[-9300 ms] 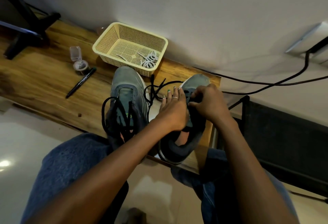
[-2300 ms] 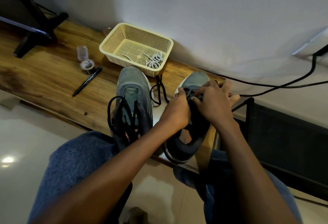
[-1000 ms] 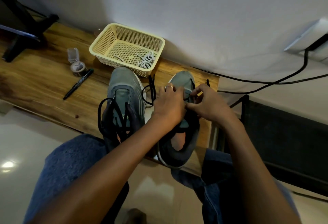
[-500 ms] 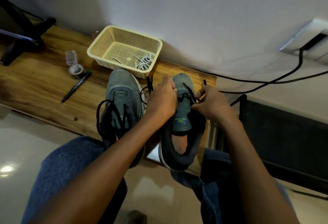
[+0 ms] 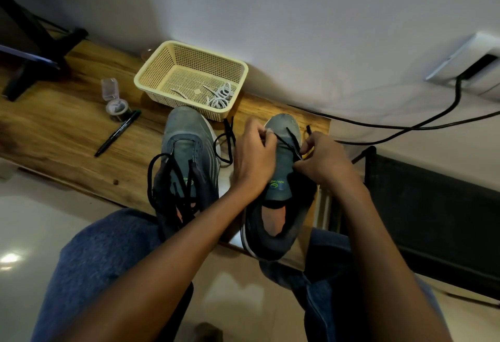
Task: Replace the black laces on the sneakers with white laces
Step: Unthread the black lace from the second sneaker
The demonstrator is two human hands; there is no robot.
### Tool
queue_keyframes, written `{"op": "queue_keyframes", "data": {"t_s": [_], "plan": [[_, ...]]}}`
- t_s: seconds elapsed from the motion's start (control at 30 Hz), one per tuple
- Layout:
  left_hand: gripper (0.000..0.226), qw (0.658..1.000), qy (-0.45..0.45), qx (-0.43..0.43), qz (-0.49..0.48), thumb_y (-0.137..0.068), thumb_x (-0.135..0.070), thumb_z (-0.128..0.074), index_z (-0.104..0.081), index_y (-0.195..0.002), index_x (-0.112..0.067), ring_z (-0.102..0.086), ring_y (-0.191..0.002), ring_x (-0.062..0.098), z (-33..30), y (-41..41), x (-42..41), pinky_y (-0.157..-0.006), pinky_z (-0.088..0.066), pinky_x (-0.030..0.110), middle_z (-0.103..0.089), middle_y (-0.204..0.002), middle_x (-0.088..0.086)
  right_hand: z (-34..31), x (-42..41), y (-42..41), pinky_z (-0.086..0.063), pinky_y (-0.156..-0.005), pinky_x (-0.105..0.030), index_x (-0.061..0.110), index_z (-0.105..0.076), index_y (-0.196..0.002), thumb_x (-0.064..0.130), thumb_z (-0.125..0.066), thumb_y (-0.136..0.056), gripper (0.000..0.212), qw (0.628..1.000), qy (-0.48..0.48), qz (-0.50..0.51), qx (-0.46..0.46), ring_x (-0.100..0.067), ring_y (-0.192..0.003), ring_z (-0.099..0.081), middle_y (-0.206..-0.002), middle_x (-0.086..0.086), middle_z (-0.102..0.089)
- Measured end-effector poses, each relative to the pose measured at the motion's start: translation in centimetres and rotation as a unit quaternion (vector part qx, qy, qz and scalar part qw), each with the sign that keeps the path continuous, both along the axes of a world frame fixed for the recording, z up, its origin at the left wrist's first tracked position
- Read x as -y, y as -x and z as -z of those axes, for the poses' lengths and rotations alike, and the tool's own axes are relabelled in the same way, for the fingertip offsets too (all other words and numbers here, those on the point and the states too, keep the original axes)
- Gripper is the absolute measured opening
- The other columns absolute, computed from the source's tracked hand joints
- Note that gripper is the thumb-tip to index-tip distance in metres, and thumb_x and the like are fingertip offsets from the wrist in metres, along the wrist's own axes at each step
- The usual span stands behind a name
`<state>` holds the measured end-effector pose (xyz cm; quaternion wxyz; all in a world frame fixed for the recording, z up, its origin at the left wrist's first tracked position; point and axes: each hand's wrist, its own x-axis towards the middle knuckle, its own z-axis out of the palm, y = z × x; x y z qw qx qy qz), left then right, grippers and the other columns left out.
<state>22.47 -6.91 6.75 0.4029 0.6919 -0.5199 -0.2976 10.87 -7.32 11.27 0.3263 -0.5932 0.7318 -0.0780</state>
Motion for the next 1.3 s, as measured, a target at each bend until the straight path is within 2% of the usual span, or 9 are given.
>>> {"op": "queue_keyframes", "data": {"t_s": [0.1,0.23,0.37,0.53,0.67,0.83,0.93,1.1,1.3], "plan": [[0.007,0.999,-0.035,-0.028,-0.023,-0.096,-0.02,-0.048,-0.047,-0.096,-0.013,-0.051,-0.072,0.019,0.1,0.1,0.3,-0.059,-0.039,0.033,-0.053,-0.076,-0.004,-0.1,0.0,0.0,-0.04,-0.067,-0.03,0.014,-0.054,-0.096,0.011,-0.067,-0.08,0.022,1.0,-0.004,-0.004,-0.005,-0.025,-0.085,-0.055,-0.084,-0.002,-0.054],[0.038,0.991,-0.058,0.056,0.108,-0.089,-0.03,-0.061,-0.047,-0.125,-0.024,-0.06,-0.087,0.018,-0.1,-0.2,0.3,-0.07,-0.047,0.033,-0.066,-0.097,-0.004,-0.1,-0.1,-0.2,-0.038,-0.067,-0.029,0.014,-0.053,-0.101,0.012,-0.067,-0.082,0.024,1.0,0.0,-0.023,-0.019,-0.024,-0.085,-0.053,-0.087,-0.002,-0.053],[0.02,0.972,-0.009,0.191,0.138,-0.086,-0.04,-0.066,-0.071,-0.103,-0.032,-0.062,-0.095,0.016,-0.3,-0.3,-0.1,-0.074,-0.052,0.034,-0.071,-0.097,-0.005,-0.1,-0.2,-0.4,-0.04,-0.066,-0.03,0.016,-0.052,-0.1,0.013,-0.067,-0.083,0.023,0.999,0.001,-0.03,-0.024,-0.025,-0.088,-0.056,-0.093,-0.005,-0.056],[0.025,0.956,0.047,0.259,0.127,-0.095,-0.032,-0.056,-0.068,-0.105,-0.012,-0.061,-0.092,0.023,-1.1,-0.2,0.0,-0.072,-0.043,0.033,-0.062,-0.107,0.008,-0.3,-0.2,-0.4,-0.041,-0.068,-0.031,0.015,-0.052,-0.101,0.011,-0.067,-0.082,0.025,0.999,-0.001,-0.024,-0.021,-0.025,-0.088,-0.056,-0.093,-0.005,-0.056],[0.026,0.982,0.05,0.171,0.062,-0.1,-0.031,-0.045,-0.058,-0.108,-0.01,-0.05,-0.08,0.012,-1.5,-0.7,0.5,-0.063,-0.031,0.023,-0.051,-0.105,0.002,-0.4,-0.2,-0.2,-0.047,-0.074,-0.036,0.013,-0.052,-0.101,0.01,-0.067,-0.081,0.025,1.0,0.001,-0.002,-0.004,-0.027,-0.092,-0.057,-0.093,-0.007,-0.057],[0.019,0.994,-0.048,-0.092,-0.027,-0.104,-0.027,-0.035,-0.048,-0.102,-0.013,-0.058,-0.055,-0.003,-1.6,-0.9,0.8,-0.048,-0.036,0.014,-0.06,-0.084,-0.003,-0.1,-0.1,-0.7,-0.046,-0.071,-0.032,0.014,-0.054,-0.096,0.011,-0.069,-0.081,0.021,1.0,-0.002,0.002,0.01,-0.026,-0.091,-0.058,-0.095,-0.007,-0.058],[0.019,0.996,-0.052,0.016,0.077,-0.097,-0.036,-0.049,-0.055,-0.103,-0.018,-0.061,-0.073,0.017,-1.3,-0.8,0.7,-0.06,-0.04,0.029,-0.064,-0.087,0.001,0.0,-0.1,-0.7,-0.047,-0.072,-0.032,0.015,-0.056,-0.094,0.011,-0.069,-0.082,0.018,1.0,0.005,-0.004,0.012,-0.025,-0.092,-0.059,-0.096,-0.007,-0.061],[0.028,0.955,-0.064,0.245,0.153,-0.084,-0.054,-0.062,-0.067,-0.098,-0.03,-0.062,-0.097,0.017,-1.1,-1.0,0.3,-0.082,-0.028,0.033,-0.07,-0.097,-0.004,0.2,0.1,-0.6,-0.04,-0.065,-0.028,0.014,-0.058,-0.092,0.015,-0.068,-0.083,0.014,1.0,0.009,-0.009,-0.002,-0.026,-0.086,-0.058,-0.092,-0.008,-0.059],[0.019,0.961,0.011,0.246,0.128,-0.091,-0.036,-0.061,-0.07,-0.099,-0.021,-0.061,-0.096,0.023,-1.7,-1.7,0.7,-0.083,-0.04,0.036,-0.067,-0.104,0.002,0.0,0.0,-0.5,-0.048,-0.074,-0.033,0.016,-0.059,-0.091,0.013,-0.071,-0.08,0.017,1.0,0.003,0.005,0.003,-0.026,-0.093,-0.06,-0.094,-0.007,-0.06]]}}
